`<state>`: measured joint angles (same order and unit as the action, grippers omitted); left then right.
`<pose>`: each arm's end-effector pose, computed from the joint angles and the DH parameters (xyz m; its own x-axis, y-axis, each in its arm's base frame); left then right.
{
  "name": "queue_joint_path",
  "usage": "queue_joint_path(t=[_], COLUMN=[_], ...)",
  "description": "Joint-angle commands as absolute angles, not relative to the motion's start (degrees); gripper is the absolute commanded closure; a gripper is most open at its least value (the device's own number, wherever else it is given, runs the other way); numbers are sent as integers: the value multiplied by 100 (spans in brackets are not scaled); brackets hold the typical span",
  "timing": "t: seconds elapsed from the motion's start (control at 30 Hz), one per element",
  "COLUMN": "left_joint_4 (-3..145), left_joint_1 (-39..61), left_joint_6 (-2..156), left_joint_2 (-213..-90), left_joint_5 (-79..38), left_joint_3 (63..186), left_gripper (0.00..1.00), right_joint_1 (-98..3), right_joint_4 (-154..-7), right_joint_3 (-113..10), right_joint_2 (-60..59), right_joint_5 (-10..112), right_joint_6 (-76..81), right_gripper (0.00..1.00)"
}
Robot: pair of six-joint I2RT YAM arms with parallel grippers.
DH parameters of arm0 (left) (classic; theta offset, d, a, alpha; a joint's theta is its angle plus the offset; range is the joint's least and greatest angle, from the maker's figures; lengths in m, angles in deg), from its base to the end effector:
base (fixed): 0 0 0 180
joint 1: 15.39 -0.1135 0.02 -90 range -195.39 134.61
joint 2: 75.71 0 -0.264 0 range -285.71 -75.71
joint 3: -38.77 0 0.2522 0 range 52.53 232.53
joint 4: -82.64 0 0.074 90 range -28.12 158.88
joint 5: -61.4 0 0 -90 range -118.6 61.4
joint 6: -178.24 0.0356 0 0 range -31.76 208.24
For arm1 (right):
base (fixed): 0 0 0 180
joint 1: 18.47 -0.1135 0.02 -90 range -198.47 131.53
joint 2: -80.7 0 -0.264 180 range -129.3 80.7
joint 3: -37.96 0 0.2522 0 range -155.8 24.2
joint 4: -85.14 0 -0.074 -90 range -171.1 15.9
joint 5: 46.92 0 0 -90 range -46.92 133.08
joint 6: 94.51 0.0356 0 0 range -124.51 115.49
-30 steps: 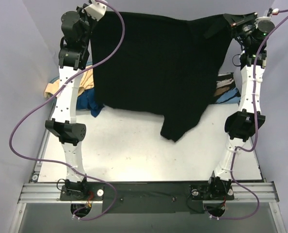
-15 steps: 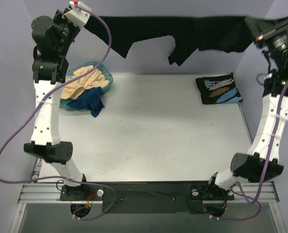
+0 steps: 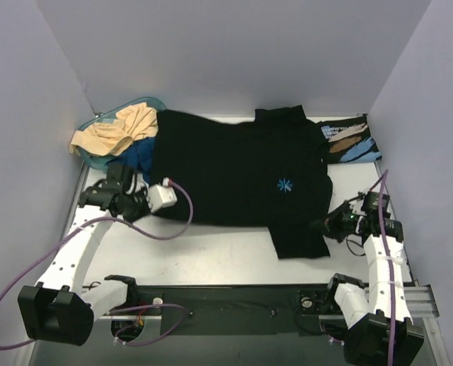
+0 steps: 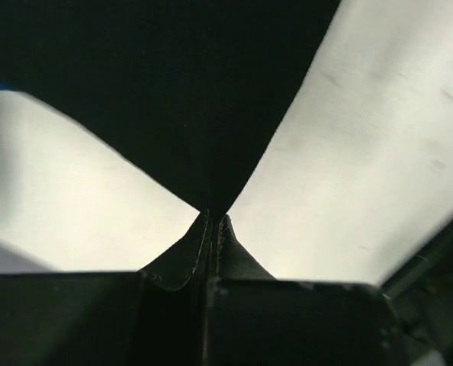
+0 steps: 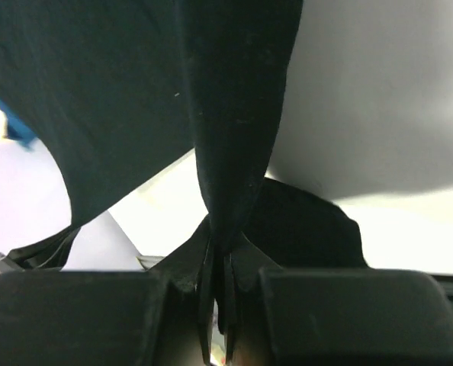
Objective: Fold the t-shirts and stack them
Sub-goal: Flatten out the tshirt, then fold the flattened tshirt in 1/3 of the way
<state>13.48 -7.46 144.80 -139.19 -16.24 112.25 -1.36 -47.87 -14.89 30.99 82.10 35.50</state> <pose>0.2032 -0.0360 0.3001 -0.2655 0.8600 -0.4359 0.8438 0.4260 0.3265 0.1733 -0.0299 0.2583 -0.6392 0.7194 -0.2719 0.2684 0.5400 0.7977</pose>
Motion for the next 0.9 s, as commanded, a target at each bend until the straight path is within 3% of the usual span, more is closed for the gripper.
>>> queue_joint_path(t=[0.0,0.13,0.37,0.43,0.47,0.6,0.73,0.87], left_joint_4=[569,324,-152,-170,-74,198,182,383], left_joint_1=[-485,-352,-361,-335,-335,-335,-282,-282], left_joint_6=[14651,14783,14889,14959,14846,14626,14537,14476], left_joint_2=[-13329,-13065,-12854,-12818,-12809,-12949,-13055,-13073], left_joint_5=[-1436,-1664,-2051,-1937,-1911,-1884,-1744,-1717], left_joint_3=[10097,9419,9401,9427,9436,9471,9620,9674], left_gripper=[100,100,100,100,100,100,100,100], right_joint_1=[-344,-396,-590,-607,-607,-616,-642,-713], right_joint_4=[-3900,-3488,-2328,-2265,-2300,-2668,-2617,-2852], right_joint_3=[-728,-577,-744,-753,-744,-718,-762,-709], right_joint_2=[3403,3246,3131,3122,3070,2807,2577,2437], right_joint_5=[7912,7648,7156,7103,7007,6743,6427,6197], right_joint_6=[3065,2942,2722,2757,2757,2862,2915,2986], right_gripper=[100,100,99,91,81,58,50,52])
